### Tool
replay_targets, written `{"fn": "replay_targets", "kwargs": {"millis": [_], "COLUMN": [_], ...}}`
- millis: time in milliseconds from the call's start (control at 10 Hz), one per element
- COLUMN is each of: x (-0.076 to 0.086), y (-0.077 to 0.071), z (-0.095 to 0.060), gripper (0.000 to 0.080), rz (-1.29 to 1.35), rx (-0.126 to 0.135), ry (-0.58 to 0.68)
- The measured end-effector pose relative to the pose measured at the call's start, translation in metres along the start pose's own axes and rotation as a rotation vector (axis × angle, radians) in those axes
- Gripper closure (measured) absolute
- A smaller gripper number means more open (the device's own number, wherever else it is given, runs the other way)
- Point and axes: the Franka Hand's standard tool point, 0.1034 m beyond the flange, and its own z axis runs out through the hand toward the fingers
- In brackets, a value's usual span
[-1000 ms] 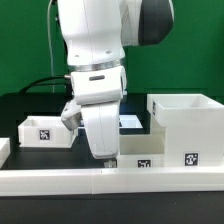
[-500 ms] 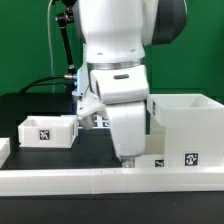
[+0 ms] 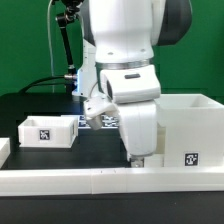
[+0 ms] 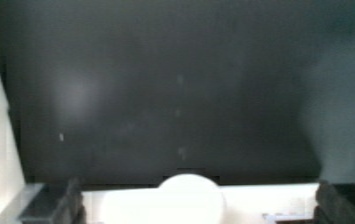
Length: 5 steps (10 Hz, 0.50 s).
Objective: Assemble drawer
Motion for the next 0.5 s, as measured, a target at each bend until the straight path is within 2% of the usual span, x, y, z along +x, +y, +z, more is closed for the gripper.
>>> {"fn": "replay_targets", "kwargs": {"millis": [200, 500], "x": [0.0143, 0.0146], "y": [0.0038, 0.0036], "z": [-0.0025, -0.0044], "gripper": [0.0150, 0.0150], "rz": [0.015, 0.030], "rx": [-0.001, 0.009], "ry": [-0.004, -0.007]}}
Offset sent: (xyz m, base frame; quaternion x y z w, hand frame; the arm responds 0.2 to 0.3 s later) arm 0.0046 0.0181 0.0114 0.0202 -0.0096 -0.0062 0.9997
